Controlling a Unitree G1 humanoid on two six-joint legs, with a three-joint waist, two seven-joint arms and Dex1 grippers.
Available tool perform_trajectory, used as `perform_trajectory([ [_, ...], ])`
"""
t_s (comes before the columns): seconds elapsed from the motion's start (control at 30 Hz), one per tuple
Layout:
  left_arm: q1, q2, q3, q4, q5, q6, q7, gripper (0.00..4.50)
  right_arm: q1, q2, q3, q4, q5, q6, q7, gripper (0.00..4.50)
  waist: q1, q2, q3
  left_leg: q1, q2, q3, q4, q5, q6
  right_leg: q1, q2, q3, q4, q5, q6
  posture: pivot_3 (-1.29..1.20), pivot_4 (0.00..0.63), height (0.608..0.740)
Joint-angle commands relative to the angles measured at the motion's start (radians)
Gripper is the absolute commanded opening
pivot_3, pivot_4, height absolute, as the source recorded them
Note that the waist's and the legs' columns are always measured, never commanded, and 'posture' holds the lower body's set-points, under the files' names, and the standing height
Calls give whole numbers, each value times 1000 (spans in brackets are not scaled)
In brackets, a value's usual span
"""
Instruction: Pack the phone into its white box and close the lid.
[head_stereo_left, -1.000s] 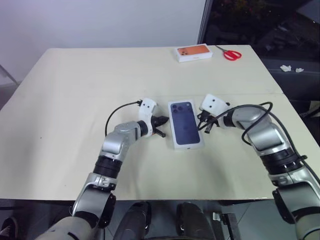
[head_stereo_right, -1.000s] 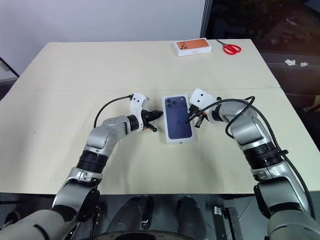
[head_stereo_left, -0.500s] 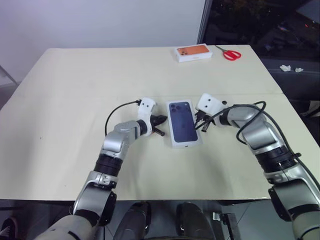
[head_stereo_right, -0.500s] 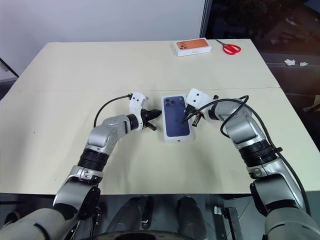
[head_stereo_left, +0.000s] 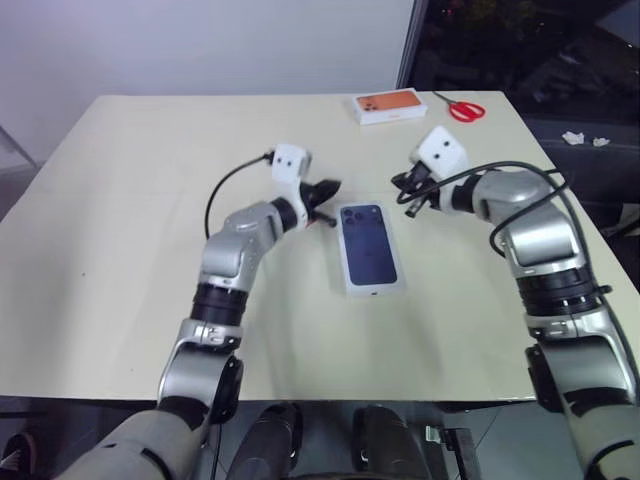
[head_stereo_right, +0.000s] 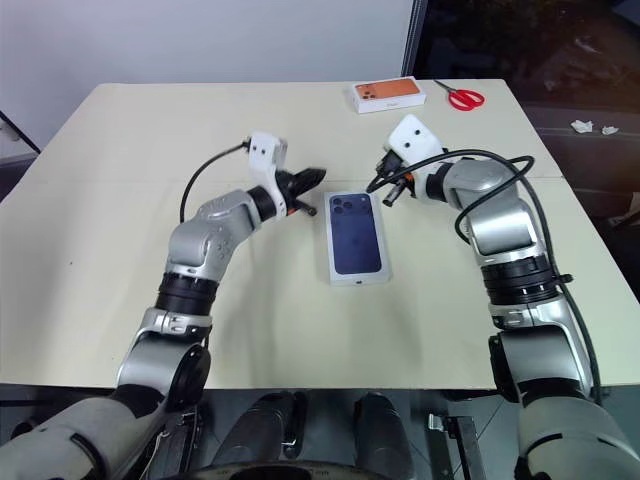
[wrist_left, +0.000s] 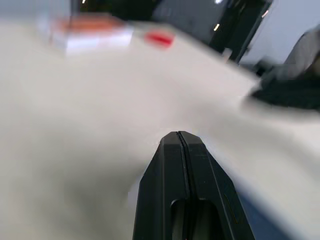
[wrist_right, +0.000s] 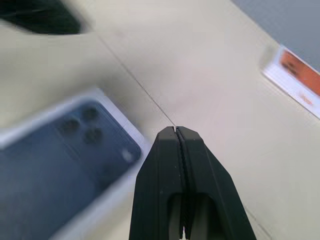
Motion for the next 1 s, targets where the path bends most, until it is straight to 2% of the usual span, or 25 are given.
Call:
perform_trajectory([
  [0.03, 20, 2, -78, 98, 74, -61, -19, 0, 32, 20, 33, 5, -19, -34, -22, 45, 0, 0, 0, 0, 0, 0, 0, 0, 0, 0, 0, 0, 0, 0, 0, 0, 150, 740],
  [0.1, 55, 16, -149, 134, 121, -51, -50, 0, 75, 29, 66, 19, -29, -16, -21, 45, -1, 0, 0, 0, 0, 0, 0, 0, 0, 0, 0, 0, 1, 0, 0, 0, 150, 740],
  [0.23, 161, 62, -242, 92, 167, -44, -116, 0, 208, -48, 153, -51, -61, -19, 58, 45, 0, 2, -4, 0, 0, 0, 0, 0, 0, 0, 0, 0, 1, 0, 0, 0, 150, 740],
  [0.47, 300, 143, -231, -166, 82, 60, -228, 0, 318, -185, 86, -292, 107, 79, 259, 45, -3, 1, -8, 14, 1, -1, -2, -5, 8, 15, 0, 0, -3, -1, 1, 0, 150, 740],
  [0.53, 329, 157, -190, -241, 16, 130, -247, 538, 332, -205, 44, -330, 186, 151, 296, 0, -3, 0, -8, 14, 1, -1, -2, -6, 9, 15, -1, 0, -4, -2, 2, 0, 150, 740],
  [0.57, 338, 170, -177, -268, 2, 126, -257, 853, 327, -209, 34, -327, 192, 147, 294, 256, -3, 0, -8, 14, 1, -1, -2, -6, 9, 15, -1, 0, -4, -1, 2, 0, 150, 740],
  [0.63, 343, 190, -132, -313, -25, 115, -258, 1815, 306, -212, 15, -311, 203, 134, 287, 881, -6, 0, -7, 13, 1, -1, -2, -6, 9, 15, -1, 0, -4, -1, 2, 0, 150, 740],
  [0.73, 335, 221, -75, -344, -50, 87, -254, 3318, 271, -204, -16, -273, 208, 105, 257, 2341, -6, 0, -6, 10, 2, -1, -2, -6, 8, 11, -1, 0, -2, -1, 2, 0, 150, 740],
  [0.8, 335, 297, 9, -367, -97, 91, -293, 4323, 256, -225, -57, -250, 228, 66, 278, 3382, -6, 0, -6, 5, 1, -1, -1, -5, 8, 5, -1, 0, -1, -1, 1, 0, 150, 740],
  [0.87, 354, 389, 92, -388, -164, 101, -365, 4500, 235, -241, -106, -221, 259, 37, 297, 4283, -11, 0, -5, 1, 2, -1, -1, -5, 7, 0, -1, 1, 0, -1, 1, 0, 150, 740],
  [0.9, 370, 430, 114, -392, -185, 95, -399, 4500, 227, -242, -123, -205, 274, 29, 302, 4427, -13, 0, -5, 0, 2, -1, -1, -4, 6, -1, -1, 1, 0, -1, 1, 0, 150, 740],
  [1.0, 420, 520, 161, -402, -217, 68, -467, 4500, 218, -226, -160, -170, 296, -20, 294, 4427, -19, 0, -5, 1, 2, -1, -2, -4, 6, 0, -1, 1, -1, -1, 1, 0, 150, 740],
])
